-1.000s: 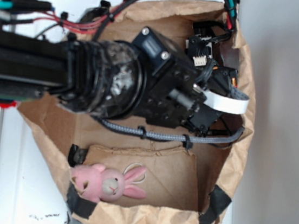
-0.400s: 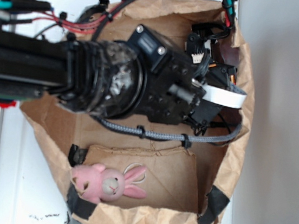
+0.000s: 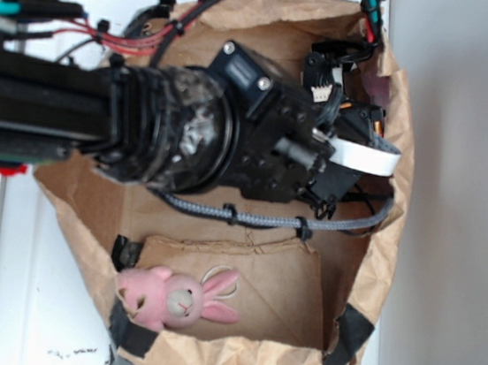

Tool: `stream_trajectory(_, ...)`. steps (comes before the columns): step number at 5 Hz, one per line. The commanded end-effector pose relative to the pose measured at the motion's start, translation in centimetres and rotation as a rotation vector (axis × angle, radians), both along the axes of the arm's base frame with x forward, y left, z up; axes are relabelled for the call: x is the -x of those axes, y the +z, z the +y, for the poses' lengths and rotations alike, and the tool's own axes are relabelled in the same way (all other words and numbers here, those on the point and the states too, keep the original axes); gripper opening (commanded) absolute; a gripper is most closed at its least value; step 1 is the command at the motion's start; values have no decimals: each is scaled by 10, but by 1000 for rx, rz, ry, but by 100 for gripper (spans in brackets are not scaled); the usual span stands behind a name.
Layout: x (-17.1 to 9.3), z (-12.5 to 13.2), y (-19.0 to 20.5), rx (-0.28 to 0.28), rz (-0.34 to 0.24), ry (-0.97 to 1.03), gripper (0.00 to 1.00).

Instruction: Grab the green ball.

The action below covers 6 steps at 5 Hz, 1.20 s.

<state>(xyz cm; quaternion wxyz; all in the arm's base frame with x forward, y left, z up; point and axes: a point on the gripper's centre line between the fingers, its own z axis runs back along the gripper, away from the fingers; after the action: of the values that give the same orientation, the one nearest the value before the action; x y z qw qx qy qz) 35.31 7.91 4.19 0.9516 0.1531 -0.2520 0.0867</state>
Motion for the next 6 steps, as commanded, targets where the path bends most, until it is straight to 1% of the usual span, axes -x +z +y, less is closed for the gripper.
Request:
stream_trajectory(1, 5, -7, 23, 51, 35, -31, 0)
stream_trajectory(2, 15, -16, 44, 123, 87, -53, 0)
stream_trajectory(3, 16, -23, 64, 193, 109, -54, 0)
stream_trajectory(4, 21, -26, 79, 235, 127, -79, 0)
stream_trajectory(5, 32, -30, 96, 272, 172, -122, 0)
stream_trajectory(6, 39, -32, 108, 282, 210, -145, 0)
